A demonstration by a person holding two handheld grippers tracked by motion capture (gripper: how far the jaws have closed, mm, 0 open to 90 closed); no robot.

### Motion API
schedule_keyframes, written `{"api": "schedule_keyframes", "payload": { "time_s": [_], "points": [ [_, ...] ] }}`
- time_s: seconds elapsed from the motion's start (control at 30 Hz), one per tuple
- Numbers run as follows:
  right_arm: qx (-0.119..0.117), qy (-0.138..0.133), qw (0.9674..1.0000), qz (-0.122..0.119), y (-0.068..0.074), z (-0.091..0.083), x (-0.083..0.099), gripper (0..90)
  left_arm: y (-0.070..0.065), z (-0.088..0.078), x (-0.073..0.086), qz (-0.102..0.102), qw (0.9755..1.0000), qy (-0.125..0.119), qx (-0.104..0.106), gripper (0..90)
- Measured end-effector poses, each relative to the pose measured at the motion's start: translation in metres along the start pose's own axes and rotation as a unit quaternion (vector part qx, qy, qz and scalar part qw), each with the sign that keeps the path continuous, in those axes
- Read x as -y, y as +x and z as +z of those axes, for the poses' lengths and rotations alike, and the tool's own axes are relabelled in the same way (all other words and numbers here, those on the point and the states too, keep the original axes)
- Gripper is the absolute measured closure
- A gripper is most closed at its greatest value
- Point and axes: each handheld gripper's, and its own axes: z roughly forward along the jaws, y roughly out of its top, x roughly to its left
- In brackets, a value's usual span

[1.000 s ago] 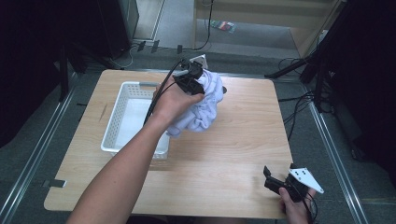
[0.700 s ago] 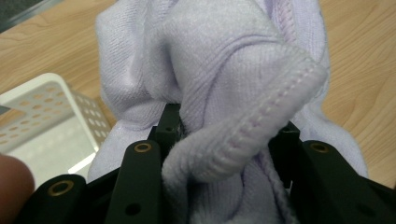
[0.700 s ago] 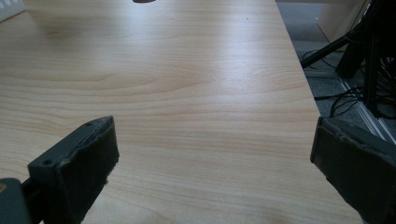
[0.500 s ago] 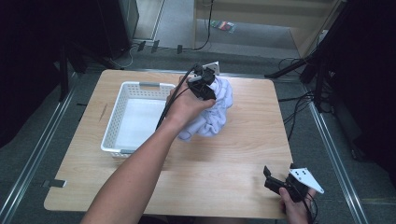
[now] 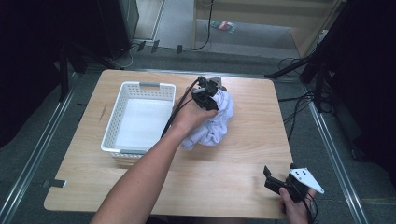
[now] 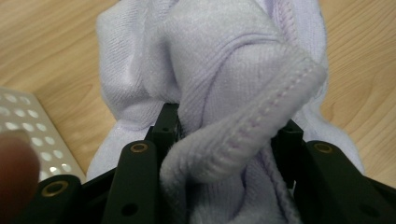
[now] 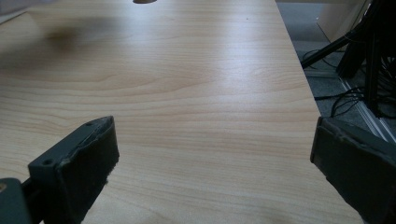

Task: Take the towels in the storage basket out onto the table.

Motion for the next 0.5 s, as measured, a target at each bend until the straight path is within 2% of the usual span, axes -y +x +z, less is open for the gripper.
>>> {"api": "schedule_keyframes", "payload": {
  "time_s": [0.23, 0.37, 0.43, 0.5],
  "points": [
    [0.002, 0.001, 1.0, 0.0, 0.0, 0.0, 0.0, 1.2, 0.0, 0.023, 0.01, 0.002, 1.0, 0.008, -0.003, 55.0],
    [0.002, 0.002, 1.0, -0.001, 0.0, 0.0, 0.0, 1.2, 0.005, 0.035, 0.017, -0.012, 0.9998, 0.014, -0.004, 51.7],
    [0.002, 0.002, 1.0, -0.001, 0.001, 0.0, 0.0, 1.2, 0.007, 0.038, 0.02, -0.015, 0.9998, 0.013, 0.002, 49.0],
    [0.002, 0.003, 1.0, -0.001, 0.001, 0.0, 0.0, 1.2, 0.008, 0.041, 0.022, -0.022, 0.9995, 0.012, 0.018, 45.4]
  ]
}}
